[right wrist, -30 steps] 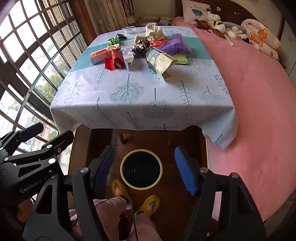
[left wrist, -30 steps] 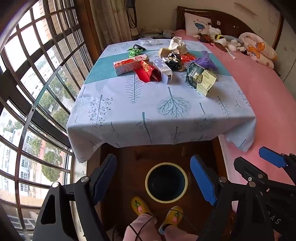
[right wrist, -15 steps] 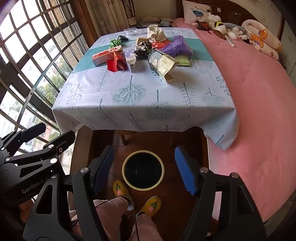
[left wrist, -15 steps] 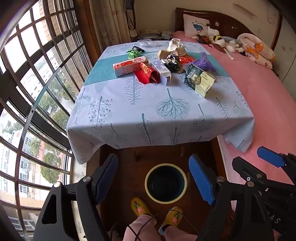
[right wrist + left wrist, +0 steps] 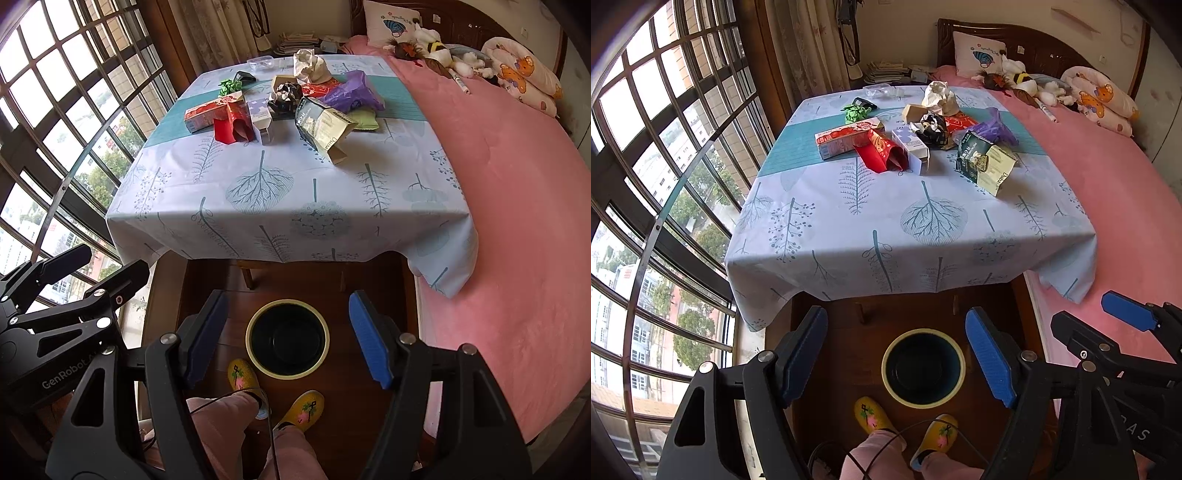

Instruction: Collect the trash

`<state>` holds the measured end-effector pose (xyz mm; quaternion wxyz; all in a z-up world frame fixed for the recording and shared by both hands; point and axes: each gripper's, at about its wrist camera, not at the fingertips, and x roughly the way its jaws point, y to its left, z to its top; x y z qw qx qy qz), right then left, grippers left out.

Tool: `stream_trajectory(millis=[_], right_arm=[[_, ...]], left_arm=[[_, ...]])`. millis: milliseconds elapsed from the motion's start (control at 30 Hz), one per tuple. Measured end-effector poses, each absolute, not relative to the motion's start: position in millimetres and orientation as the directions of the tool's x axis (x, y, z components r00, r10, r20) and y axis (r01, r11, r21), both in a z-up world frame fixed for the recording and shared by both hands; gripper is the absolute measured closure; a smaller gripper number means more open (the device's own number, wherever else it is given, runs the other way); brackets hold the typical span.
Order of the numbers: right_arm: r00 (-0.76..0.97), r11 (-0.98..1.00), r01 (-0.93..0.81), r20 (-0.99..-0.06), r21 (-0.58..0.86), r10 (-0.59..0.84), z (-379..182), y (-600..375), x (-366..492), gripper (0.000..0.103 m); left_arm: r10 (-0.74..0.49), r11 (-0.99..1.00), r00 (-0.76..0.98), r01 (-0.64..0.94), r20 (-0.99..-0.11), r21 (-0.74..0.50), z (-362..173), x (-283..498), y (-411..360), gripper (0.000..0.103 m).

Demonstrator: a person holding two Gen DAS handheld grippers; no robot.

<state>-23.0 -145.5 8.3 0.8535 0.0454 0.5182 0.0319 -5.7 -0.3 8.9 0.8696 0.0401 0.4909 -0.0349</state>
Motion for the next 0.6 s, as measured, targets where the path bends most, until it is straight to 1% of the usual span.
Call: stream_trajectory(millis=[600], right_arm=[[0.456, 0.993, -0.010, -0.883, 0.117, 0.109, 6.8, -144.8, -23.1, 0.038]], left_arm=[[-0.014, 0.994, 0.512, 0.098, -0.859, 0.042, 8.8, -7.9, 2.9, 0.025]])
